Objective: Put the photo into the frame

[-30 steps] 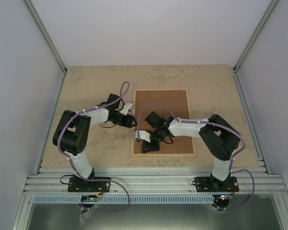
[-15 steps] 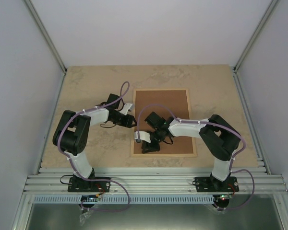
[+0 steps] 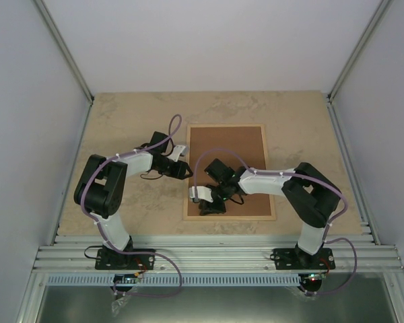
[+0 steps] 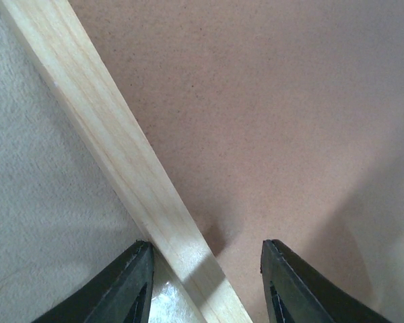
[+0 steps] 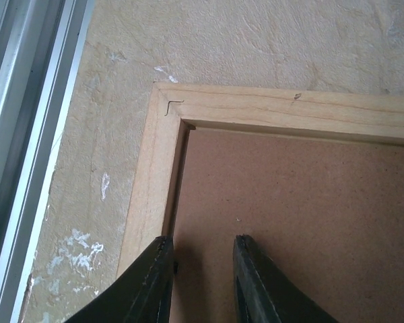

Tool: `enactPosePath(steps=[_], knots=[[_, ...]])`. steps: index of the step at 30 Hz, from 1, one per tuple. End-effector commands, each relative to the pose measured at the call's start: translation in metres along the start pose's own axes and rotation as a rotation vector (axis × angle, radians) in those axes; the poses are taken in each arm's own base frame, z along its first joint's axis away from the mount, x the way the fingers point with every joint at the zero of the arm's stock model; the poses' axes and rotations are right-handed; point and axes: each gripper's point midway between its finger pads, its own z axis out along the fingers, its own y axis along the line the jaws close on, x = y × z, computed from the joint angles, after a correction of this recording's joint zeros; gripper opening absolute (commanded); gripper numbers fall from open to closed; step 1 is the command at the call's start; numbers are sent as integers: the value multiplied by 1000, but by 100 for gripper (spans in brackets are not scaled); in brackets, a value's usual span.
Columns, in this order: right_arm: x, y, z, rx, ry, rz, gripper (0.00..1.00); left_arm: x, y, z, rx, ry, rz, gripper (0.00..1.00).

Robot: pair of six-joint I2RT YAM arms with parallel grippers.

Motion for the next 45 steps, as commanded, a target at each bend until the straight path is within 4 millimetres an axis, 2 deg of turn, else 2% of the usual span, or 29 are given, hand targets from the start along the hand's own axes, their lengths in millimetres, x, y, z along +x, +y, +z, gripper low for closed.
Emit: enactPosePath(steps=[1, 5, 13, 20, 25, 31, 34, 37, 39, 41, 45], knots=[[47, 21, 7, -49, 158, 56, 28, 60, 29, 19, -99, 190, -95, 47], [48, 17, 6, -20, 166, 49, 28, 60, 29, 19, -102, 189, -96, 47], [63, 4, 13, 87, 232, 10, 28, 59, 30, 18, -110, 188, -91, 47], [80, 13, 22, 124, 298, -44, 29, 58, 30, 16, -117, 184, -86, 47], [99, 16, 25, 172, 360, -76, 29, 57, 31, 16, -121, 182, -84, 46], [110, 8, 26, 259, 417, -92, 29, 55, 32, 15, -131, 179, -80, 46], [95, -2, 21, 305, 397, -73, 29, 55, 32, 14, -138, 179, -80, 46], [56, -5, 11, 295, 288, -24, 30, 54, 33, 14, -142, 179, -80, 46], [27, -6, -2, 287, 200, -7, 31, 53, 33, 13, -145, 178, -78, 46], [7, -8, -14, 289, 140, 2, 31, 50, 33, 12, -144, 170, -45, 46], [-3, -16, -33, 269, 78, 63, 31, 37, 27, 6, -137, 128, -12, 46]])
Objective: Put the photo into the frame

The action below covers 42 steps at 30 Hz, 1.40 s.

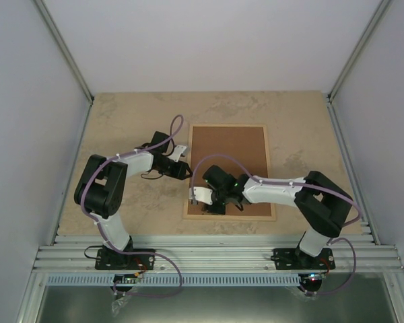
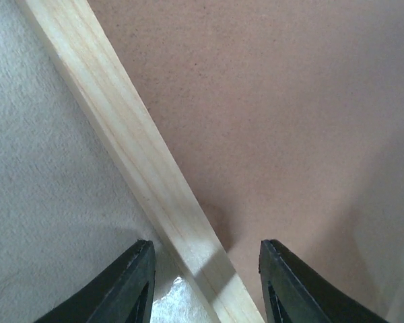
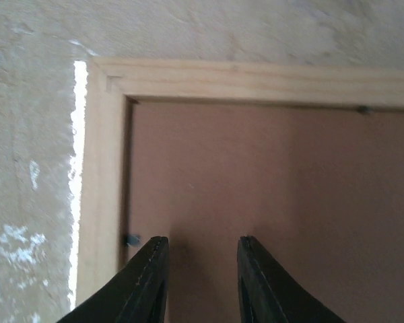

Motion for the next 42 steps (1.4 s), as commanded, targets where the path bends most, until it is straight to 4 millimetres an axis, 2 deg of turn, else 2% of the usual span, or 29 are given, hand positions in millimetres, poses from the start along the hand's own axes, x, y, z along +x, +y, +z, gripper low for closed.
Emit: enactPosePath(steps=[1, 5, 7, 11, 16, 18, 22, 28, 31, 33, 36, 37, 38, 40, 42], knots=[[1, -12, -24, -37, -17, 118, 31, 33, 22, 4, -110, 109, -18, 47], [-22, -19, -50, -121, -124, 173, 33, 13, 8, -9, -78, 55, 34, 50], [-21, -21, -60, -152, -150, 191, 33, 4, 0, -17, -56, 34, 75, 52], [16, -33, -76, -178, -177, 293, 33, -7, -28, -44, 8, -35, 284, 55], [65, -47, -95, -148, -164, 329, 31, 17, -50, -60, 56, 31, 616, 56], [83, -46, -92, -164, -138, 358, 29, 34, -60, -55, 74, 93, 723, 54], [107, -47, -90, -214, -126, 466, 25, 68, -84, -35, 97, 217, 942, 49], [130, -40, -76, -269, -72, 546, 22, 73, -102, -7, 130, 281, 1011, 41], [137, -39, -70, -290, -43, 557, 21, 62, -98, -2, 93, 292, 962, 39], [138, -43, -71, -286, -39, 547, 21, 39, -91, -9, 31, 233, 888, 39], [123, -59, -83, -260, -96, 517, 22, -3, -54, -25, -115, 163, 640, 40], [114, -65, -87, -251, -133, 511, 22, -25, -36, -37, -158, 135, 528, 41], [105, -73, -92, -234, -168, 506, 22, -35, -24, -46, -162, 134, 419, 44], [93, -86, -95, -205, -223, 509, 22, -49, -9, -60, -137, 127, 218, 48], [91, -94, -91, -190, -247, 516, 21, -50, 2, -66, -148, 150, 88, 49]])
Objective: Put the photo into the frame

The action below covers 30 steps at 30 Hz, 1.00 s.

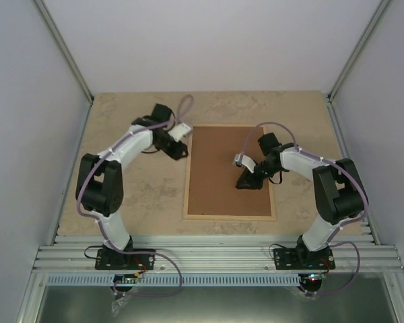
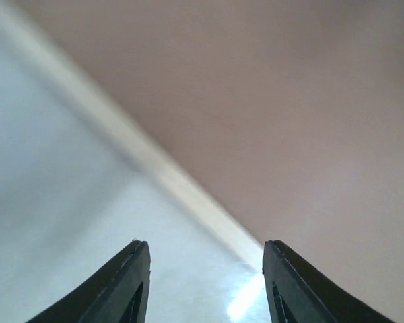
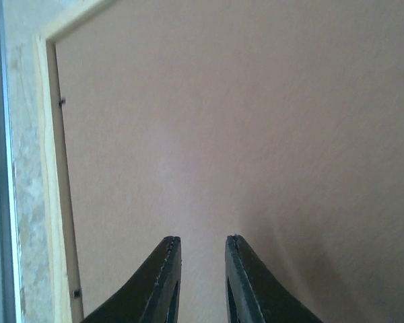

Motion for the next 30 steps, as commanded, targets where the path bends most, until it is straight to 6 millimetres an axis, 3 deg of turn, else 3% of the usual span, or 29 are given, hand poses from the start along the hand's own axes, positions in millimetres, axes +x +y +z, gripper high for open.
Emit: enactPosePath(steps=[1, 5, 8, 15, 20, 24, 30], knots=[[-33, -9, -6, 3, -122, -24, 21, 21, 23, -15, 21, 105, -410, 50], [-28, -15, 5, -23, -101, 30, 20, 47, 1, -8, 98, 216, -544, 55], [-30, -17, 6, -16, -116, 41, 20, 62, -6, 7, 49, 268, -590, 56], [-34, -30, -7, 45, -124, 34, 20, 46, -25, 34, -31, 222, -488, 55], [-35, -40, -19, 83, -141, 47, 21, 53, -9, 51, -156, 241, -492, 52], [-39, -45, -26, 108, -155, 50, 21, 65, 3, 63, -238, 291, -470, 43], [-42, -44, -30, 114, -166, 47, 22, 68, 10, 75, -250, 347, -339, 34]])
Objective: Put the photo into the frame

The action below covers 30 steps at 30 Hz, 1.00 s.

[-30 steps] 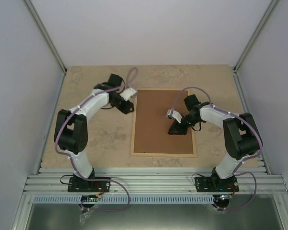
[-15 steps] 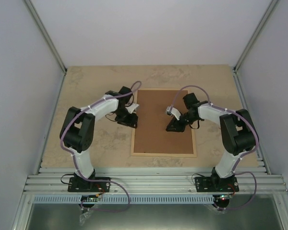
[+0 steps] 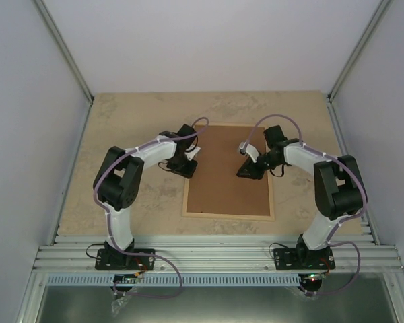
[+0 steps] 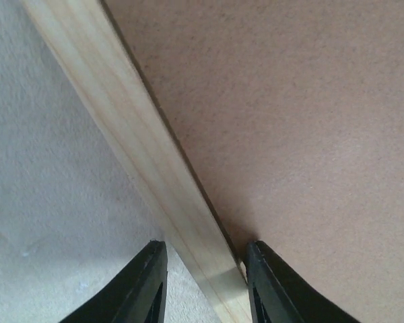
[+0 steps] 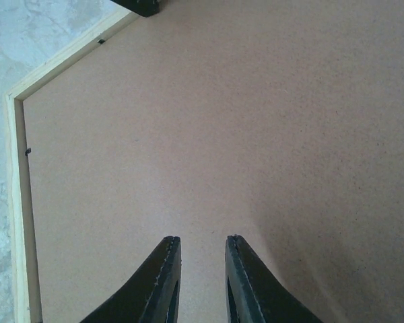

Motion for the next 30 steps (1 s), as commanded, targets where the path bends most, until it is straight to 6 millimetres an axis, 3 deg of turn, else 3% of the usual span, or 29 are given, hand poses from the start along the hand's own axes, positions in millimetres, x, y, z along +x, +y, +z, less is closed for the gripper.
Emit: enactPosePath(steps=[1, 12, 18, 22, 26, 30], knots=[[-14, -2, -10, 29, -36, -25, 22, -4, 17, 21, -102, 27, 135, 31], [-18, 5, -7, -16, -60, 7, 22, -42, -10, 14, -38, -40, 576, 18], [-19, 6, -3, -25, -66, 17, 22, -45, -27, 21, -40, -35, 777, 17], [-17, 7, 6, -32, -54, 22, 22, -63, -31, 10, -46, -66, 732, 31], [-20, 0, 16, -22, -57, 31, 22, -79, -32, -21, 20, -128, 572, 46], [-19, -14, 24, 12, -47, 69, 21, -69, -13, -38, 23, -120, 465, 53]])
